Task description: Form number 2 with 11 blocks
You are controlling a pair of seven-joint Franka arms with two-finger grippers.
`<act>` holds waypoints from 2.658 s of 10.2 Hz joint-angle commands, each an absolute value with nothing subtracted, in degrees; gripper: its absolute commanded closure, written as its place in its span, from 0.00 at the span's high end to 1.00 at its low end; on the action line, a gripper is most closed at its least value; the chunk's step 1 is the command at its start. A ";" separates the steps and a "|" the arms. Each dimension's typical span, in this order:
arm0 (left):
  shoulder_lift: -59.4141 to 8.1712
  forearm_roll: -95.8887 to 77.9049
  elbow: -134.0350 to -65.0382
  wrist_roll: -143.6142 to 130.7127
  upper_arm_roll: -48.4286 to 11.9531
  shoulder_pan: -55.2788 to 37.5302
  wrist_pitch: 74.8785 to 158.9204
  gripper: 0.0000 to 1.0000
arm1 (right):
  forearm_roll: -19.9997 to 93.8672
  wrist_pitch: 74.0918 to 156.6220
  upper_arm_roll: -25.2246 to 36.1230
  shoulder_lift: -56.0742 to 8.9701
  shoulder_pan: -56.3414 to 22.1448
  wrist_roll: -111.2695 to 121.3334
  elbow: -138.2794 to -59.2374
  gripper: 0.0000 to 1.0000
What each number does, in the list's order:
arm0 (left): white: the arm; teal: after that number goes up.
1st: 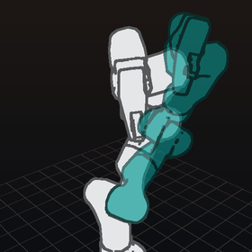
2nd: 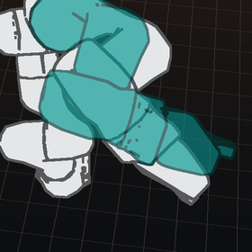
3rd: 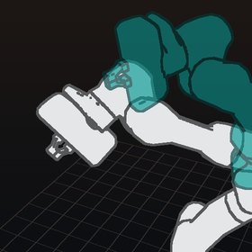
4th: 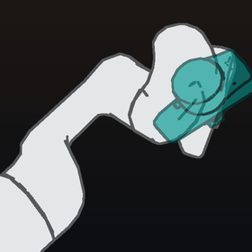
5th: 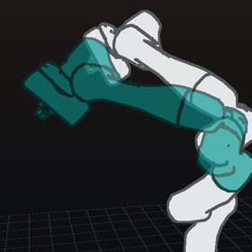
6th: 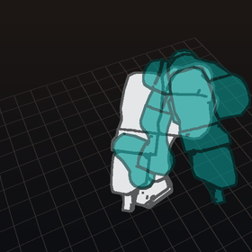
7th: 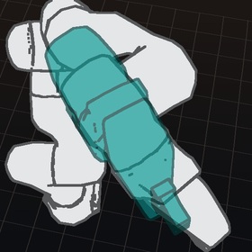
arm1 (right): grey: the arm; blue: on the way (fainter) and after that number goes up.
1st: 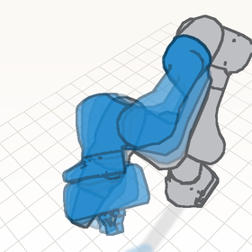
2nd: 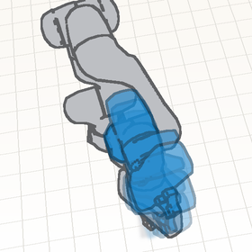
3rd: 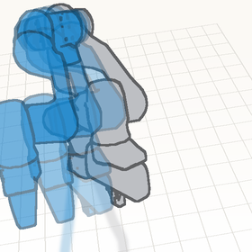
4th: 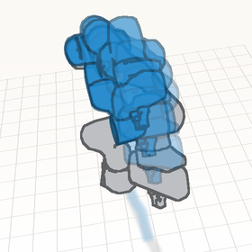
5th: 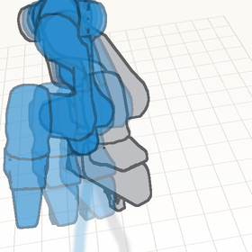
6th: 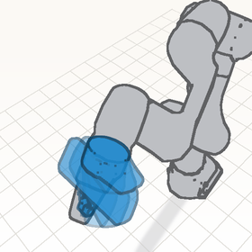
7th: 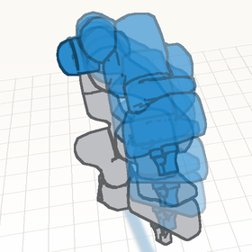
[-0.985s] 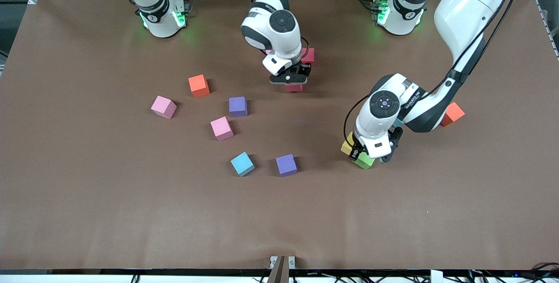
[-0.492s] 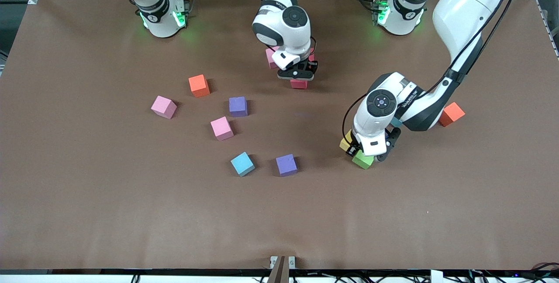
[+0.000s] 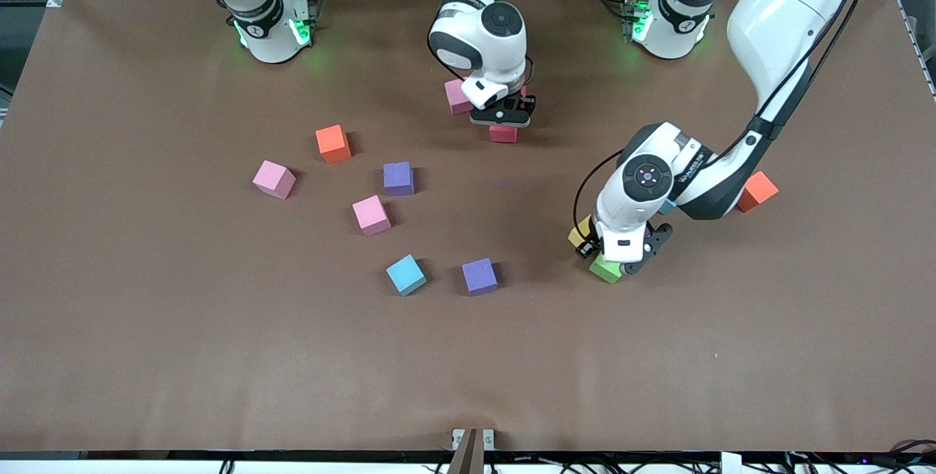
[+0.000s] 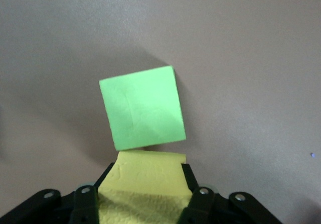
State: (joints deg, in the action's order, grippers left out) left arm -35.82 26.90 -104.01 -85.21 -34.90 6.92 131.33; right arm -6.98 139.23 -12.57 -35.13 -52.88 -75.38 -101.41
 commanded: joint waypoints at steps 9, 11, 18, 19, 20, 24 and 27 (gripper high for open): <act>-34.80 25.40 -104.59 -83.58 -35.42 7.56 130.52 0.00 | -6.24 138.08 -8.26 -38.76 -58.80 -76.99 -97.38 0.37; -34.80 25.49 -104.59 -83.58 -35.42 7.56 130.52 0.00 | -6.24 137.99 -8.26 -38.76 -59.15 -77.34 -97.38 0.37; -34.80 25.40 -104.59 -82.71 -35.42 7.56 130.52 0.00 | -6.33 136.05 -8.35 -38.76 -59.59 -77.34 -97.82 0.37; -34.80 25.40 -104.59 -82.71 -35.42 7.56 130.52 0.00 | -6.33 136.05 -8.44 -38.76 -59.59 -77.34 -97.91 0.37; -34.80 25.40 -104.50 -82.71 -35.51 7.56 130.52 0.00 | -6.33 136.05 -8.52 -38.67 -59.59 -77.34 -98.00 0.37; -34.89 25.40 -104.50 -82.71 -35.51 7.56 130.52 0.00 | -6.33 136.05 -8.79 -38.67 -59.59 -77.26 -98.00 0.37; -34.89 25.40 -104.50 -82.71 -35.42 7.56 130.52 0.00 | -6.33 136.06 -9.14 -38.67 -59.59 -77.26 -98.09 0.37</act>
